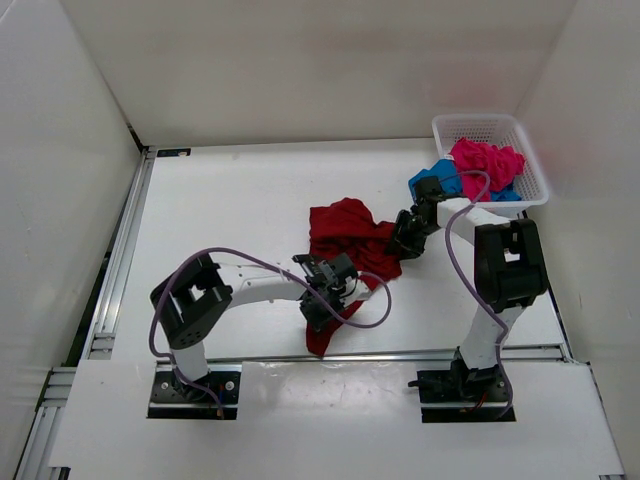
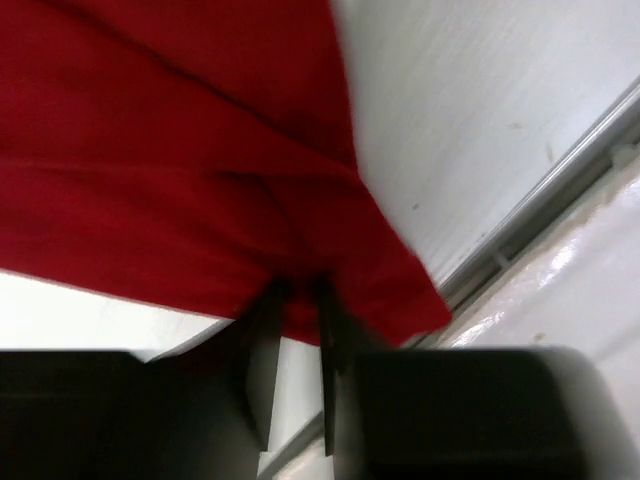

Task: Fold and stack the t-shirts
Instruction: Flatten out the tshirt

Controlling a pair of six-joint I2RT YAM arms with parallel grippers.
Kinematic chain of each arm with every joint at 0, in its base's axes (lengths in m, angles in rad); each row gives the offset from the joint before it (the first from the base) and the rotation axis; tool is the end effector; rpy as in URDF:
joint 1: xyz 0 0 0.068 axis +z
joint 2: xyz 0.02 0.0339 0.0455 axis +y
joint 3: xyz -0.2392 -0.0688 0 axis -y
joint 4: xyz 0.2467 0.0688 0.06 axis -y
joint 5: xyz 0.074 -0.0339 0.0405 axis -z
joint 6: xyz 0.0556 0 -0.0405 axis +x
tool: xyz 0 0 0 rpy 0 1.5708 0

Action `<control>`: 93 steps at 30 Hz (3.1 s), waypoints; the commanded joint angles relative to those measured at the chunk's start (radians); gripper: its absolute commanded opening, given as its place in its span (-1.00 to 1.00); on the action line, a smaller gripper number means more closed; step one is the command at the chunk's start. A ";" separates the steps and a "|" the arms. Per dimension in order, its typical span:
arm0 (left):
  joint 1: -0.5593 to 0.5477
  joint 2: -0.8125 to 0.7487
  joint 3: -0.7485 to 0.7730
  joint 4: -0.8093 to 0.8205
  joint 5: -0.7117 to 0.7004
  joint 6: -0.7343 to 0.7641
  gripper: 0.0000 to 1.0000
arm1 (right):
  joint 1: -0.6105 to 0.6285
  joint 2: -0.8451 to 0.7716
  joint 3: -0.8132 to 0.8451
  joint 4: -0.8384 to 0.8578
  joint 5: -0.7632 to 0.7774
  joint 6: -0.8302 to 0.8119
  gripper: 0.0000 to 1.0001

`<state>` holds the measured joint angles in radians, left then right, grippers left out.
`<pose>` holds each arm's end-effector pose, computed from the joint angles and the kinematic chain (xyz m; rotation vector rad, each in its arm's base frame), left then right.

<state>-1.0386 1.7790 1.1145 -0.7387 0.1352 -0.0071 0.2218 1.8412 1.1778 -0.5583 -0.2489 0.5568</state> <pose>0.1570 -0.2814 0.1154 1.5186 2.6435 -0.3067 0.3472 0.0923 0.1192 0.4156 2.8373 0.5237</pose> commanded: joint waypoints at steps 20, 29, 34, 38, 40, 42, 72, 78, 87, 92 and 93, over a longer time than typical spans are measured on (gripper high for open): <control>0.662 -0.362 0.275 -0.160 -0.210 0.007 -0.79 | -0.048 -0.407 0.477 -0.212 0.198 -0.175 -0.99; 0.931 -0.362 0.600 -0.235 -0.275 0.007 -0.79 | -0.118 -0.474 0.692 -0.230 0.168 -0.184 -0.99; 0.991 -0.311 0.637 -0.168 -0.287 0.007 -0.79 | -0.127 -0.363 0.738 -0.209 0.126 -0.184 -0.99; 0.991 -0.181 0.868 -0.168 -0.331 0.007 -0.79 | -0.136 -0.147 1.108 -0.304 0.056 -0.163 -0.99; 0.991 -0.147 0.971 -0.208 -0.332 0.007 -0.79 | -0.136 -0.122 1.215 -0.339 0.019 -0.153 -0.99; 0.991 -0.162 1.018 -0.208 -0.319 0.007 -0.79 | -0.136 -0.181 1.142 -0.309 -0.007 -0.153 -0.99; 1.015 -0.615 -0.193 -0.249 -0.220 0.007 0.74 | 0.195 -0.373 0.092 -0.034 0.210 0.028 0.44; 1.063 -0.570 -0.249 -0.240 -0.206 0.007 0.74 | 0.248 0.037 0.460 -0.084 0.234 0.133 0.44; 1.103 -0.559 -0.303 -0.240 -0.132 0.007 0.80 | 0.291 0.464 0.855 -0.273 0.329 0.299 0.60; 1.112 -0.550 -0.340 -0.231 -0.123 0.007 0.80 | 0.291 0.477 0.804 -0.262 0.342 0.331 0.14; 1.112 -0.550 -0.340 -0.231 -0.123 0.007 0.80 | 0.291 0.477 0.790 -0.262 0.342 0.331 -0.28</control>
<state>0.0677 1.2335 0.7868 -0.9848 -0.0139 0.0002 0.5117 2.3344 1.9728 -0.7677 0.0608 0.8406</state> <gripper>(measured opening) 0.897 0.430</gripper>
